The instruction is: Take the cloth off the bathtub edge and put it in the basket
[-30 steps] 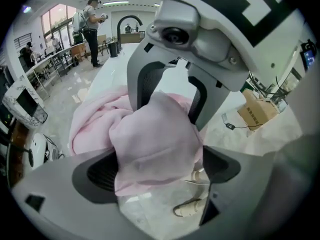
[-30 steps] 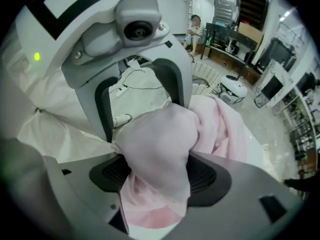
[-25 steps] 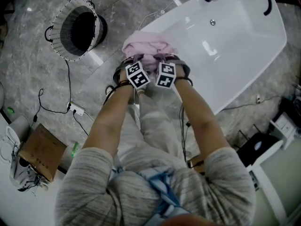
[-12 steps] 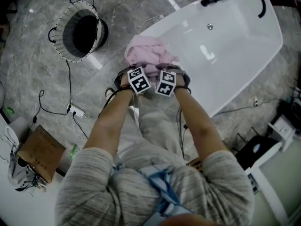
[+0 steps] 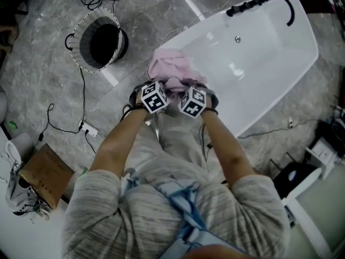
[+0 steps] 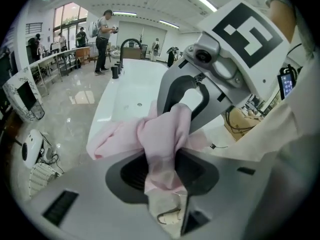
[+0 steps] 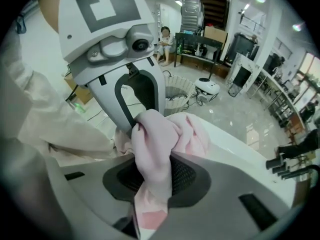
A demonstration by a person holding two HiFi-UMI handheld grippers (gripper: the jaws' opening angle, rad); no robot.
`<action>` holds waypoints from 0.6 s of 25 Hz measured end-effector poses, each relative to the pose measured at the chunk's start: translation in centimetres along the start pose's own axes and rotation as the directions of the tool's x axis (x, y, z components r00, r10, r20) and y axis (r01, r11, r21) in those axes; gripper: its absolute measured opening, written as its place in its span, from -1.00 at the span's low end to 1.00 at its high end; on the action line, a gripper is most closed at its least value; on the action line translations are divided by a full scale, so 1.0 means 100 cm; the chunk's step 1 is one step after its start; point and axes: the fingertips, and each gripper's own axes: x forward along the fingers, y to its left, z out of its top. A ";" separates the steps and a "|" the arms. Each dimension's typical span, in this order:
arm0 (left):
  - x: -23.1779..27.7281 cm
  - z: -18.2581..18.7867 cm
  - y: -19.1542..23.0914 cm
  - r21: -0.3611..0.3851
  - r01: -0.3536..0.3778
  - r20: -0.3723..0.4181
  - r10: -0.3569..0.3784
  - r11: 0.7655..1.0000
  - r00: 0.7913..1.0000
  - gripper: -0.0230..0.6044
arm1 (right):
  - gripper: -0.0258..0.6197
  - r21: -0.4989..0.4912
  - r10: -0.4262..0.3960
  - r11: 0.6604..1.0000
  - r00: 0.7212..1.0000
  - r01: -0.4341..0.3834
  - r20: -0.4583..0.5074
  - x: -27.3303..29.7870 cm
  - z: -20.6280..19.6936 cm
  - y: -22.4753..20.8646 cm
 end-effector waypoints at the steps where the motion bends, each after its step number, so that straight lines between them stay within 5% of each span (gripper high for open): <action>1: -0.009 0.004 0.002 0.001 -0.013 0.018 0.013 1.000 1.000 -0.42 | -0.55 0.006 -0.015 1.000 1.000 0.015 0.017 -0.008 0.007 -0.002; 15: -0.150 0.041 0.014 -0.015 -0.224 0.195 0.222 0.975 0.955 -0.43 | -0.55 0.032 -0.143 0.990 0.961 0.140 0.235 -0.113 0.105 -0.013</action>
